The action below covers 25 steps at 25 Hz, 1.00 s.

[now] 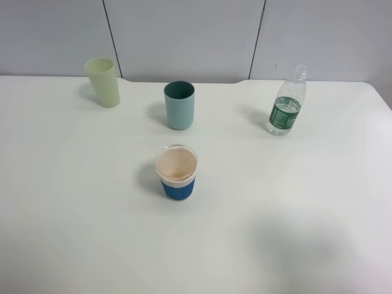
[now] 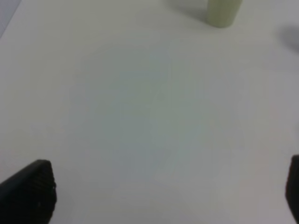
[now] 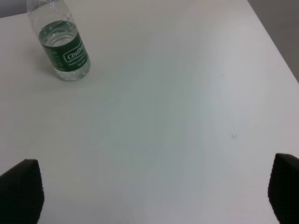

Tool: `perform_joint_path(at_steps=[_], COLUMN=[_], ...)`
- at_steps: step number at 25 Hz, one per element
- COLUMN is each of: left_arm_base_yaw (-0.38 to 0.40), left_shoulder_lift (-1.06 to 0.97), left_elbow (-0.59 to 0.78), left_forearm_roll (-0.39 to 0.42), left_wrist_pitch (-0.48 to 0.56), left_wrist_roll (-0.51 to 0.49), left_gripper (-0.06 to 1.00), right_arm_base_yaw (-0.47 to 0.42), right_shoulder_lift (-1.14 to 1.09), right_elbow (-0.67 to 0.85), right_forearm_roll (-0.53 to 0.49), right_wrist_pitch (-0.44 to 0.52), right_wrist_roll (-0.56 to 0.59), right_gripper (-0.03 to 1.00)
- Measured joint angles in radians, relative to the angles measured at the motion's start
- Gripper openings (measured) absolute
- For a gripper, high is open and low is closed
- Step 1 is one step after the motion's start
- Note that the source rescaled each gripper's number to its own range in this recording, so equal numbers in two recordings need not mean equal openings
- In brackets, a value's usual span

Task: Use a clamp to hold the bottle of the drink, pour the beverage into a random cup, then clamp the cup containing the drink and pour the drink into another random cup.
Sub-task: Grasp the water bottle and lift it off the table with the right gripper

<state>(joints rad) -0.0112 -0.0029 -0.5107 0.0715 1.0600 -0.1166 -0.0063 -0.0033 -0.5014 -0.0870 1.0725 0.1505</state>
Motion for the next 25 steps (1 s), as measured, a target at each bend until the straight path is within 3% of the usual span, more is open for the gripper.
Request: perform_joint_path(at_steps=[25], left_arm_base_yaw=[0.000], left_shoulder_lift=[0.000], left_elbow=[0.000], left_forearm_roll=[0.000], left_wrist_pitch=[0.000], left_wrist_roll=[0.000], left_gripper=[1.00], right_arm_base_yaw=[0.000], right_shoulder_lift=[0.000], right_elbow=[0.000], right_forearm_roll=[0.000], right_wrist_pitch=[0.000], right_wrist_roll=[0.000], right_gripper=[0.91])
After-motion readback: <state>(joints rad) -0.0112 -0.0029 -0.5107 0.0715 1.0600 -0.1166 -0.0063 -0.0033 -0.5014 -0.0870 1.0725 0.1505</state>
